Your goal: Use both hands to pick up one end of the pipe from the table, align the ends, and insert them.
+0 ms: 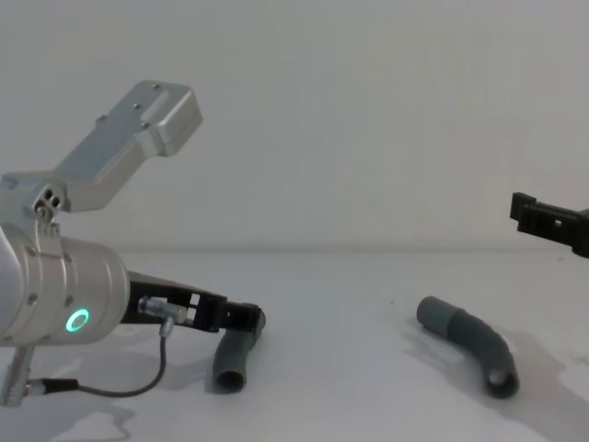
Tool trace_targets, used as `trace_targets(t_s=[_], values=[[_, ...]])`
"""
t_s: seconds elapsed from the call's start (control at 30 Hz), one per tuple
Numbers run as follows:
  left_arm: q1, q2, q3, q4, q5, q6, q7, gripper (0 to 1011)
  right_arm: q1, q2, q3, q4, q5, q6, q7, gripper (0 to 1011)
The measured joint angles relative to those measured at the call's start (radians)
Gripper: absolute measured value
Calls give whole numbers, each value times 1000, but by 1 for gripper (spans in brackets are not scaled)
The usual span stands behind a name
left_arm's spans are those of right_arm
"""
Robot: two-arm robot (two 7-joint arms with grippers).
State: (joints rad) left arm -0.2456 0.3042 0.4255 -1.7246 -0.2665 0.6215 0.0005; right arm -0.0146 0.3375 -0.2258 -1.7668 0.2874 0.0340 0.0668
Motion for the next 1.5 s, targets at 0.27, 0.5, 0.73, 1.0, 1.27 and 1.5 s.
trace_targets(t_s=[0.27,0.5,0.73,1.0,1.27,1.5], values=[[-11,-17,4,21,3,13,-2,1001,0,0,0,0,0,0,0,1001],[-21,-30,6,38,7,20,-6,1001,0,0,0,0,0,0,0,1001],[-30,-44,6,58,10,25,-11,1001,0,0,0,0,0,0,0,1001],[-33,-59,5,73,11,37,-12,1001,0,0,0,0,0,0,0,1001],[-32,-72,0,84,13,50,-10,1001,0,0,0,0,0,0,0,1001],[-31,-78,-2,88,14,55,-8,900,0,0,0,0,0,0,0,1001]])
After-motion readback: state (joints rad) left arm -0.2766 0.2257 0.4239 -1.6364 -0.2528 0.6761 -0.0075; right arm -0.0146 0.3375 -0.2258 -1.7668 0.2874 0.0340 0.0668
